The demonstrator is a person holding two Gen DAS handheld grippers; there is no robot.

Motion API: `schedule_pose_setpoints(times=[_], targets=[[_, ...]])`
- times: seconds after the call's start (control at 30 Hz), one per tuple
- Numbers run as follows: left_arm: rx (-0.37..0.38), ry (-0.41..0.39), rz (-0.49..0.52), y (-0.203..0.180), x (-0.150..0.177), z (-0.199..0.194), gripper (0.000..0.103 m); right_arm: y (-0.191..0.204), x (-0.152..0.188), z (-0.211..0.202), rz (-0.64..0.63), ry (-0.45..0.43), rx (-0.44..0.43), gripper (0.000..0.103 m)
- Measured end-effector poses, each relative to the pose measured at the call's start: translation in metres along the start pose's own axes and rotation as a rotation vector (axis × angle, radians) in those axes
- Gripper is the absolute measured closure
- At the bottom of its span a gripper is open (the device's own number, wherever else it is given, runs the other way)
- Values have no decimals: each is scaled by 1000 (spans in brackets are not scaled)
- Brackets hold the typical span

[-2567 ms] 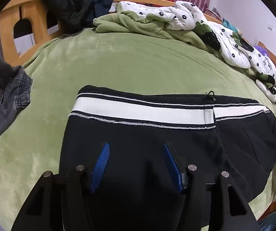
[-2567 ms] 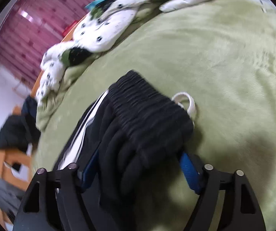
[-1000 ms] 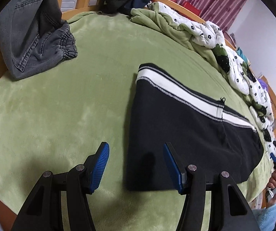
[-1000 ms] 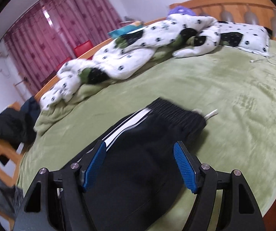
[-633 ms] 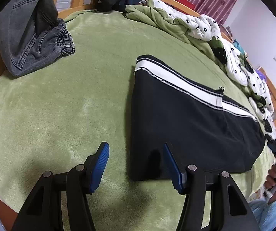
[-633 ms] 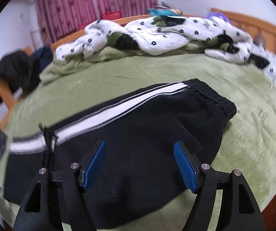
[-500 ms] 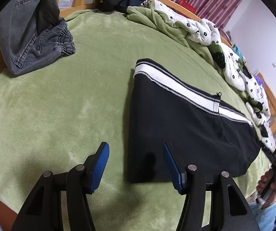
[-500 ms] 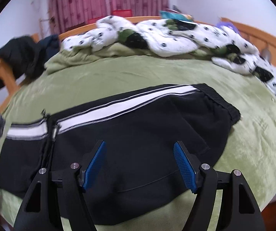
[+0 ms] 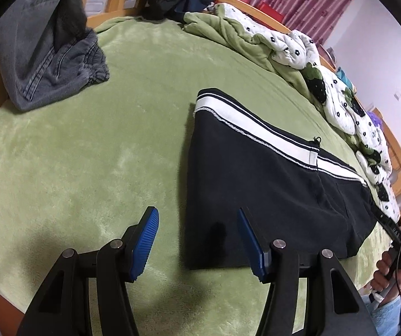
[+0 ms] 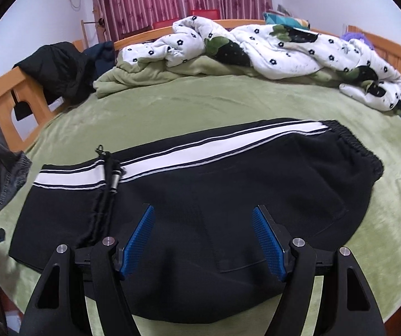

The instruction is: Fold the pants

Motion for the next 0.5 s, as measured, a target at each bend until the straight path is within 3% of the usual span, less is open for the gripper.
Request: schedule_pose_setpoints(times=[0.1,0.23,0.5], targets=[[48,24,-63,8,3,4,47,9,3,5,-7,18,-21,31],[47,46,-93,18,9,11,47,14,5,8,-4,27,-29,31],[199,146,-188,6,28,39,49,15,3,4,9,7,-73,31]])
Point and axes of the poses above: each gripper's, at about its wrist camera, not at the fingertips, and z roughly the way its jaws point, y to its left, x to its underside, the point moved 10 cm from there along z, roughly the way its jaws point, and after that the axes turned 2 degrees about -z, right-handed, at the moved point
